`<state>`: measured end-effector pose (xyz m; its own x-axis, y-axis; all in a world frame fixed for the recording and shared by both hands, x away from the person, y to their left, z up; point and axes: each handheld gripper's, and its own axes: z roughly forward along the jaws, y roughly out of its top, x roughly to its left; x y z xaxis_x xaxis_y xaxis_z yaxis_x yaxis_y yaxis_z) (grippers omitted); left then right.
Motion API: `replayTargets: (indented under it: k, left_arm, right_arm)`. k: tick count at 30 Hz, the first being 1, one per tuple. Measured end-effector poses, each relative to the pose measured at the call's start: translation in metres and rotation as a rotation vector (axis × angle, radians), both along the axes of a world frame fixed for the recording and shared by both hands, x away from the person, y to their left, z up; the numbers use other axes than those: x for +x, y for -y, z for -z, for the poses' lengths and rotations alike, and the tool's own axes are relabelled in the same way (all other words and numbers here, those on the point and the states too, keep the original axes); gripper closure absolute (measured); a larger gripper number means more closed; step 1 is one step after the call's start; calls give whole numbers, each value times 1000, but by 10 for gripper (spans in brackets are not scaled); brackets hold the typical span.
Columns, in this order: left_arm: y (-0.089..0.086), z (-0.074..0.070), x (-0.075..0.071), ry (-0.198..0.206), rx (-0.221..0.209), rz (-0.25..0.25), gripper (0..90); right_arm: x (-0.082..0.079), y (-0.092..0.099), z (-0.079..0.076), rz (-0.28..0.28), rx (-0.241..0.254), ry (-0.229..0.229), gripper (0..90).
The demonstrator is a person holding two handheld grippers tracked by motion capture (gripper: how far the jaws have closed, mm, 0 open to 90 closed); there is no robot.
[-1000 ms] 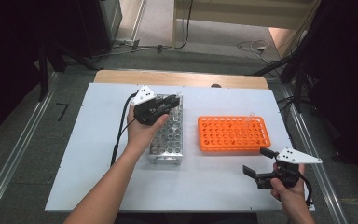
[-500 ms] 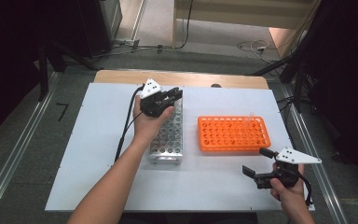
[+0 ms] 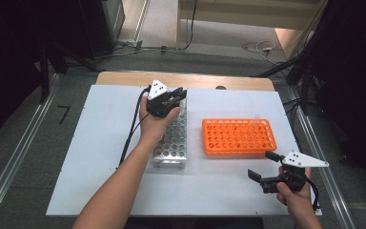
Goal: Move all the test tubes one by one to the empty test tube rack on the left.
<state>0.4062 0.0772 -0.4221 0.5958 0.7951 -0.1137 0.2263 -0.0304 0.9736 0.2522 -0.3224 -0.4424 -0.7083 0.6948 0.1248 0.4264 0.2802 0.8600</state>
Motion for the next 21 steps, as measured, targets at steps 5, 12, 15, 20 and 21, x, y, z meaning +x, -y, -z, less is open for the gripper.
replayTargets:
  k: [5, 12, 15, 20, 21]
  left_arm:
    - [1, 3, 1, -40, 19, -8, 755]
    - [4, 4, -1, -59, 68, 0, 752]
    - [5, 5, -1, -75, 87, 0, 750]
    - [5, 7, -1, -97, 107, 8, 748]
    - [5, 7, -1, -101, 110, 8, 748]
  right_arm:
    - [0, 0, 0, 3, 0, 0, 0]
    - [0, 0, 0, 2, -2, 3, 0]
    - [0, 0, -1, 0, -1, 4, 0]
    - [0, 0, -1, 1, -3, 3, 0]
    - [0, 0, -1, 0, -2, 3, 0]
